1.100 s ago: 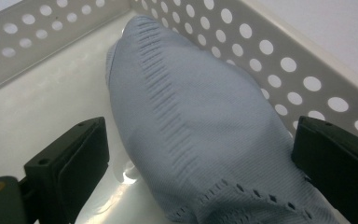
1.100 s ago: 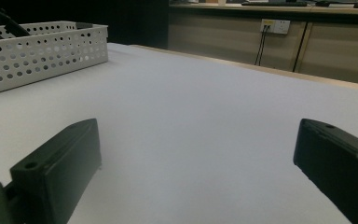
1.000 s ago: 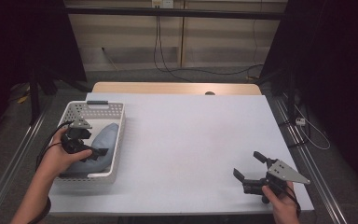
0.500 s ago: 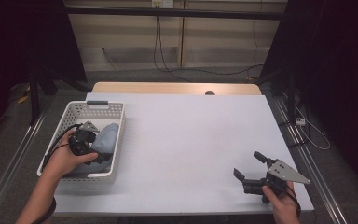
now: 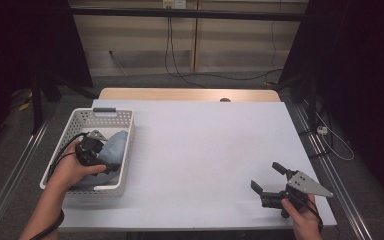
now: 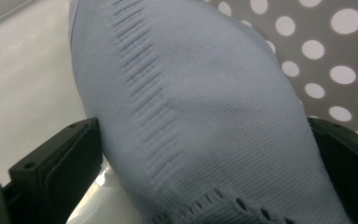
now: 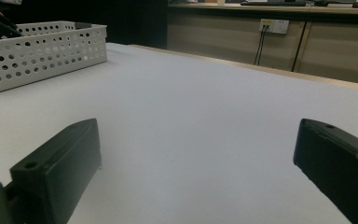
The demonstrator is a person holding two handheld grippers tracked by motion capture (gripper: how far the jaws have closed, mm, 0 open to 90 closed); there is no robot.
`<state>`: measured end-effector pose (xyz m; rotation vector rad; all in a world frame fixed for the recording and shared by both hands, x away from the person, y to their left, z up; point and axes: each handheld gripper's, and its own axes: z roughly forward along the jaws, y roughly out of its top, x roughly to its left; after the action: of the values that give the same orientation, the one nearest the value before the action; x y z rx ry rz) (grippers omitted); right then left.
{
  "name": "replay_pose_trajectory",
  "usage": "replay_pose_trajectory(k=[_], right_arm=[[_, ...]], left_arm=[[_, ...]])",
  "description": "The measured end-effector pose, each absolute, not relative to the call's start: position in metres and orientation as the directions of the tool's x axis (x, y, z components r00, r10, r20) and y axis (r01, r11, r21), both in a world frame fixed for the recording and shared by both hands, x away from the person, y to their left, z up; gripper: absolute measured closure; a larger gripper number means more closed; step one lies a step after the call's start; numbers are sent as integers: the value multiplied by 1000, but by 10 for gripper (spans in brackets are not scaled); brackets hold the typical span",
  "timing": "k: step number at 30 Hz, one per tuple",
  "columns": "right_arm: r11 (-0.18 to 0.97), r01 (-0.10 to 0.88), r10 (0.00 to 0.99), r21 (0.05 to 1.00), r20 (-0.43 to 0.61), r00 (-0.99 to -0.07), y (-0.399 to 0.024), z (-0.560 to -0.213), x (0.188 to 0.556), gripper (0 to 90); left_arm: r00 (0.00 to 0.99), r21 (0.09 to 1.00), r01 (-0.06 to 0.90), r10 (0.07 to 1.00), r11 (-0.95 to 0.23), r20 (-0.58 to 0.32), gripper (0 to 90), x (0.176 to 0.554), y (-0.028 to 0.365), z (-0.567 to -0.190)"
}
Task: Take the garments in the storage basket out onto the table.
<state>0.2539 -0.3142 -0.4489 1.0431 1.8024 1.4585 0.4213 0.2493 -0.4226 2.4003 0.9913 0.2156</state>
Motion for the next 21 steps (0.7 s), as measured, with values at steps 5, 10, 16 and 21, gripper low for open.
replay_pose_trajectory(k=[5,10,16,21], right_arm=[[92,207,854,974,29,-519,-314,-449,254,4],[92,207,854,974,29,-520,-314,-449,254,4],[94,206,854,974,28,-520,-314,-449,254,4],[95,207,854,974,27,-520,-314,-449,254,4]], left_arm=[[712,517,631,696,-578,-90,25,423,251,-425],[729,513,623,676,-591,-108,69,423,251,-426],[734,514,630,663,-582,-149,297,421,253,-425],[739,505,628,657,-592,-150,407,420,252,-423]])
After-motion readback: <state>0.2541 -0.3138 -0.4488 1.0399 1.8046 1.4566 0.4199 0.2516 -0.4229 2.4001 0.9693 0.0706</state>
